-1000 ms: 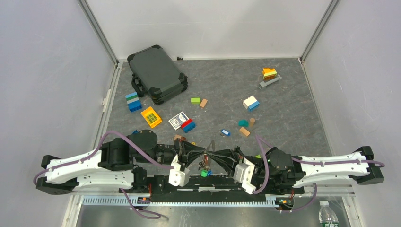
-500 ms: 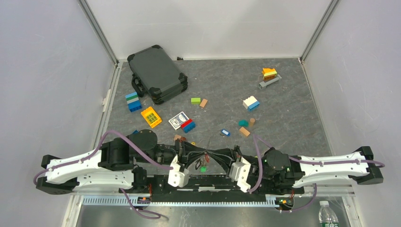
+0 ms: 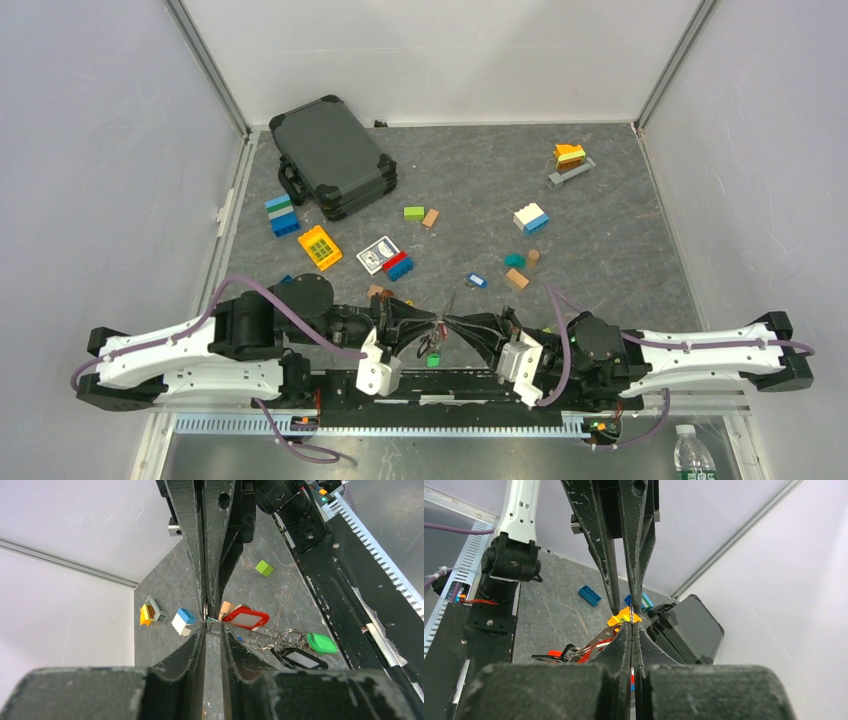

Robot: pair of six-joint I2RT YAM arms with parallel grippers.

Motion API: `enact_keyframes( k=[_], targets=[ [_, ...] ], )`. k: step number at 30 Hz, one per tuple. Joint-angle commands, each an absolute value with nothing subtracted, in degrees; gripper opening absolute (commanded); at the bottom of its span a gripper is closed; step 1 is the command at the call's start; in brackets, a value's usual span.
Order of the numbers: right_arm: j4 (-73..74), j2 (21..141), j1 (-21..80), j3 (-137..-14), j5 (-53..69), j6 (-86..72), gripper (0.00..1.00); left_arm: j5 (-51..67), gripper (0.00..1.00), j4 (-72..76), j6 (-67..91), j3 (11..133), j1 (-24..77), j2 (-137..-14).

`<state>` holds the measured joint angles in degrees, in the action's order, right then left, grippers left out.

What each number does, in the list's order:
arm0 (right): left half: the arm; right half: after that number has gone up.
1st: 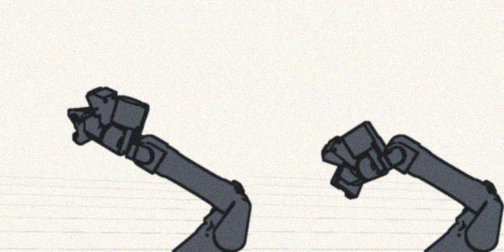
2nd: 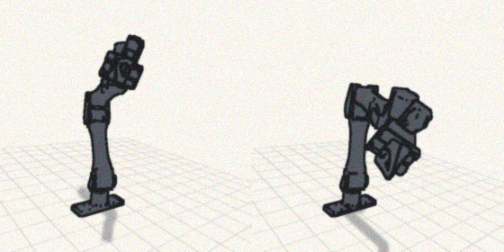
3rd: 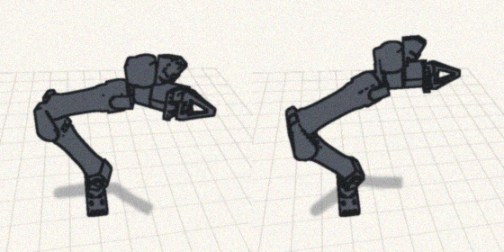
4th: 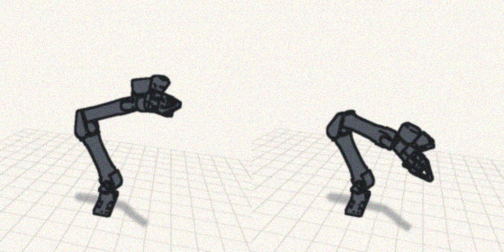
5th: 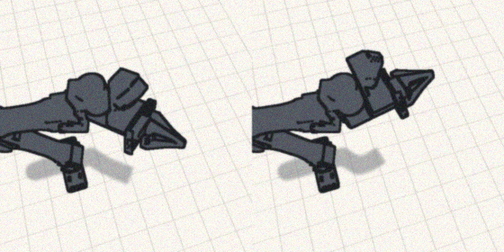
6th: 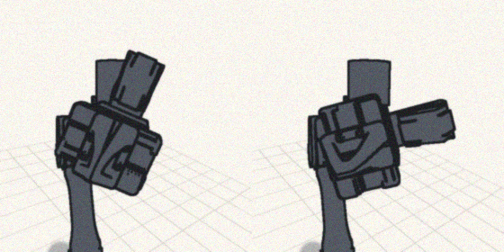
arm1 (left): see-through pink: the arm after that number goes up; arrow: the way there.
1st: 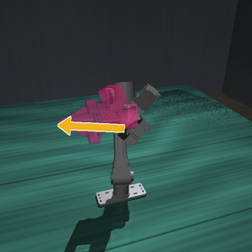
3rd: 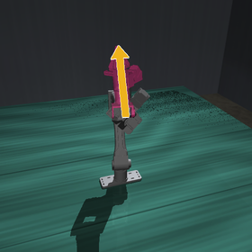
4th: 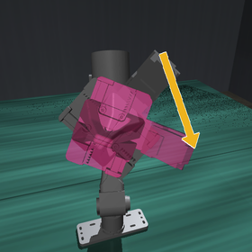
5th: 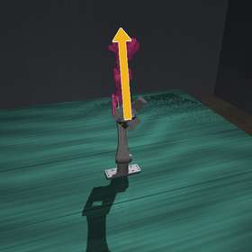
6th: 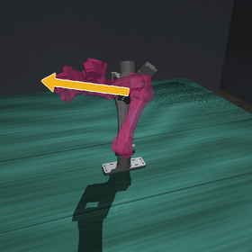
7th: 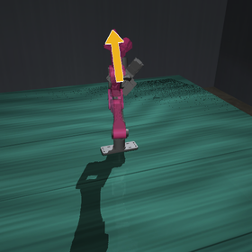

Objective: Remove the keys from the keyring

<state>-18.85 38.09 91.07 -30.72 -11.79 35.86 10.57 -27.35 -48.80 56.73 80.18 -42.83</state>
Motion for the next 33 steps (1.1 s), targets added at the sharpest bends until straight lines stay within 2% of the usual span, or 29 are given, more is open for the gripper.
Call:
enact_keyframes(
  k=[1,33],
  targets=[
    [-24.5,36.2,91.1,-30.6,-10.5,35.4,0.0,9.6,0.24,-26.5,-47.5,59.0,80.5,-42.0],
    [-27.2,39.6,91.1,-30.9,-7.6,34.9,0.0,10.0,0.2,-26.5,-47.6,59.5,80.5,-43.4]
  ],
)
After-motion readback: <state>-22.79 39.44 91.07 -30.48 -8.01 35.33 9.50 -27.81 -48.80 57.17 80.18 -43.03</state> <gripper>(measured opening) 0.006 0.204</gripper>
